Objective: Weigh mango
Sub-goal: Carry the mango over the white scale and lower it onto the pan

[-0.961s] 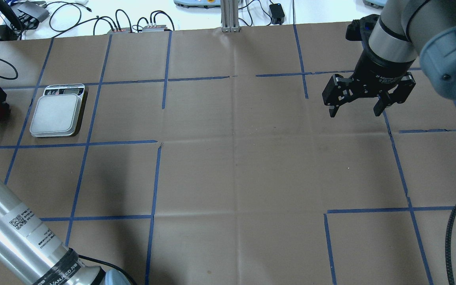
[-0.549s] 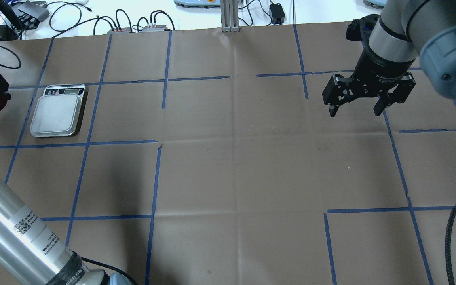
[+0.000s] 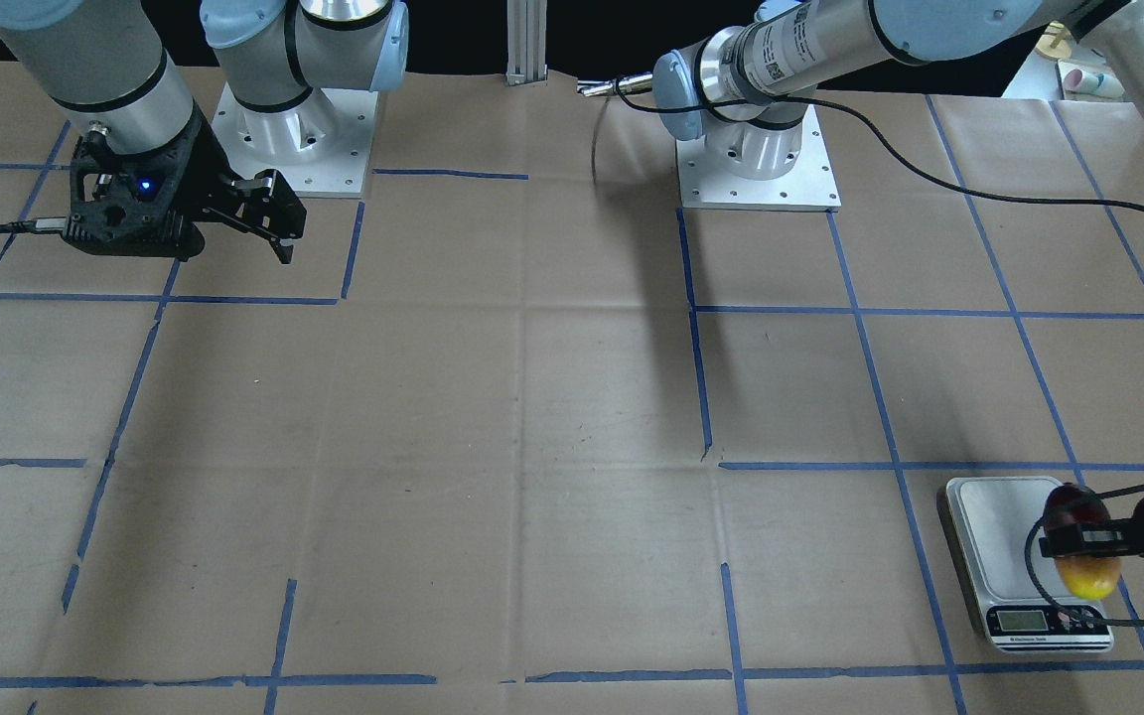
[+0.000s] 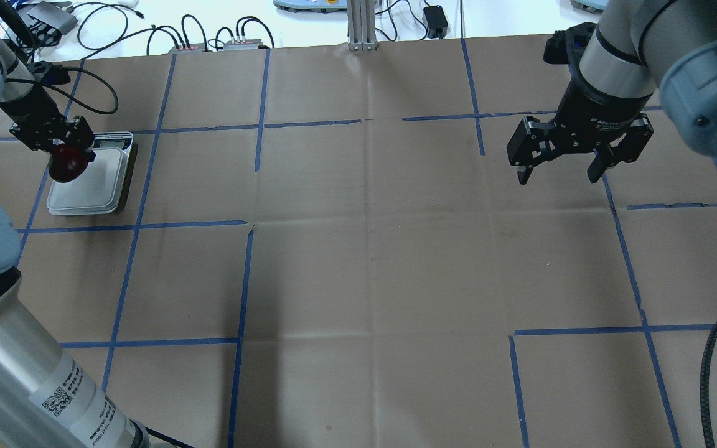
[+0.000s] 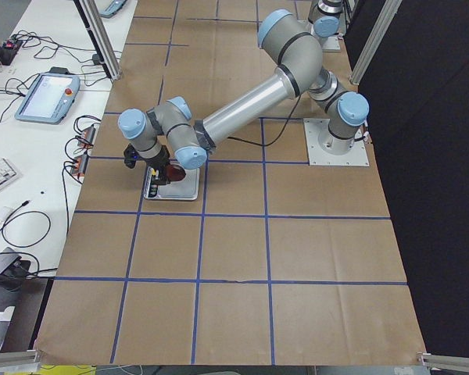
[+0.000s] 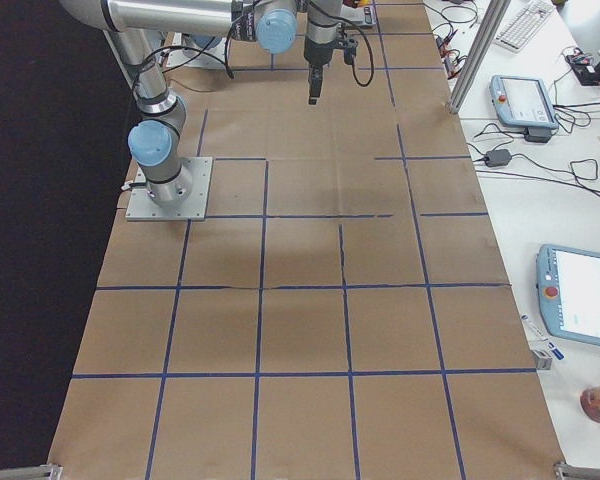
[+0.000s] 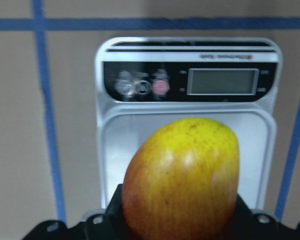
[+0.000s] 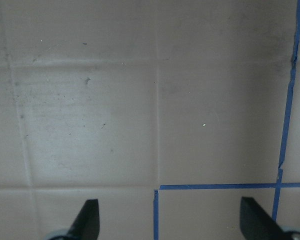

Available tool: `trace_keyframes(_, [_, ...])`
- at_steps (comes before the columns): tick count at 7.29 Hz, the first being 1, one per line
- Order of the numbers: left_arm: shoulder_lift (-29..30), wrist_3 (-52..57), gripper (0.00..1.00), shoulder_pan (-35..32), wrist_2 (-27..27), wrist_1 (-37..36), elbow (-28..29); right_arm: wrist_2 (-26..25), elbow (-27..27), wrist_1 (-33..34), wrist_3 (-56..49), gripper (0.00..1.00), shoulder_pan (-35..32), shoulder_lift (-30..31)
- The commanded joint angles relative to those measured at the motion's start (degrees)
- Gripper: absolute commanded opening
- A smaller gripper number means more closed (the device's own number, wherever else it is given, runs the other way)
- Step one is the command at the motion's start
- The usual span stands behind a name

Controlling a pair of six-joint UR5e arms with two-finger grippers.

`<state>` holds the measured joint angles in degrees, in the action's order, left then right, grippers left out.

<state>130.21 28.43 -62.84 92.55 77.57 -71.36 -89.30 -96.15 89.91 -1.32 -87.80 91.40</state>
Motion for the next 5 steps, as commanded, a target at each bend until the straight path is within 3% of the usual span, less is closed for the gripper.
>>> trace_keyframes(1, [0.22,0.05,0.27,0.0,0.35,-0.58,-0.71,0.0,0.0,0.0,0.0,1.0,0.0,0.0])
trace_keyframes(2, [0.66,-0.3,0.89,0.08,-0.08,-2.15,-0.62,0.0,0.0,0.0,0.0,1.0,0.0,0.0])
trace_keyframes(3, [0.14,-0.31,0.99,0.0,-0.09,-3.9,-0.71,0.0,0.0,0.0,0.0,1.0,0.0,0.0])
trace_keyframes(5, [-4.22,-2.31,0.99,-1.14,-0.17,-2.61,-0.97,0.0,0.0,0.0,0.0,1.0,0.0,0.0])
